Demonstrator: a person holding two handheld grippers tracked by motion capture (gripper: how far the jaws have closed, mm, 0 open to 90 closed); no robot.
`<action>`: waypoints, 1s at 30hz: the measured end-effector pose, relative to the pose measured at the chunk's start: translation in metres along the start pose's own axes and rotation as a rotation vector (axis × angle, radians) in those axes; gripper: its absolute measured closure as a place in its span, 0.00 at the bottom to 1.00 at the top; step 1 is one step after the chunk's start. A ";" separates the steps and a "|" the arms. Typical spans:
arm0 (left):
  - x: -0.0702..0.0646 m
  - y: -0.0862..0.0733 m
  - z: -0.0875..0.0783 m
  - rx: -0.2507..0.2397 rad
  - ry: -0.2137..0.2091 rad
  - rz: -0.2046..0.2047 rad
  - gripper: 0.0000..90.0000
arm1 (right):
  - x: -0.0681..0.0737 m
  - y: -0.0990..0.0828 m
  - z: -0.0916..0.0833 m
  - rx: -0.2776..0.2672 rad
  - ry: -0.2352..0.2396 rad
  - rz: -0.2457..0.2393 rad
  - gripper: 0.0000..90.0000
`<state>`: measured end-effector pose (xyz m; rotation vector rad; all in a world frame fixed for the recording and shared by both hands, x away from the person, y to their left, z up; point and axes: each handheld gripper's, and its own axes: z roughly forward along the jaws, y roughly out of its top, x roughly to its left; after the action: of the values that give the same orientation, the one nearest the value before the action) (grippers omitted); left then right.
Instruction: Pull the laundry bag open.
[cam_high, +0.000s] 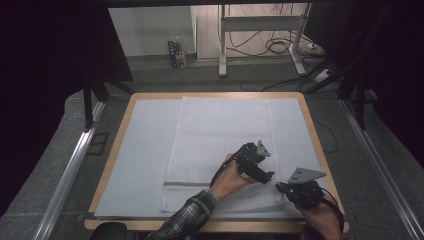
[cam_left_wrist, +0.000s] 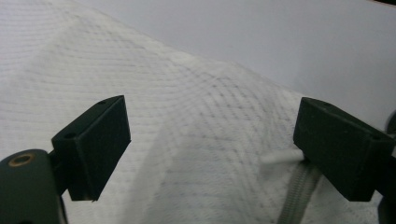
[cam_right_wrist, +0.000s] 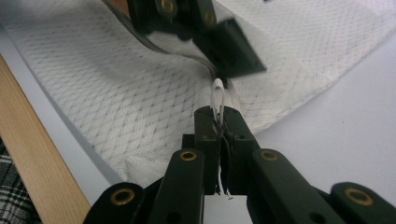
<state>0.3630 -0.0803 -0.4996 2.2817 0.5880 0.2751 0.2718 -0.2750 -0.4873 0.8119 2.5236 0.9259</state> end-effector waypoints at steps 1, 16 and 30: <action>0.001 -0.001 -0.002 0.005 0.003 0.006 0.15 | 0.000 0.000 0.000 0.002 -0.007 -0.001 0.95; 0.020 -0.012 -0.016 -0.028 -0.313 -0.120 0.62 | 0.002 0.000 0.003 0.040 -0.032 -0.052 0.95; 0.011 -0.012 -0.010 0.061 -0.449 -0.078 0.84 | 0.003 0.000 0.001 0.040 -0.062 -0.075 0.94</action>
<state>0.3653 -0.0612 -0.5014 2.2698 0.4521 -0.2921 0.2697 -0.2726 -0.4886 0.7412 2.5080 0.8158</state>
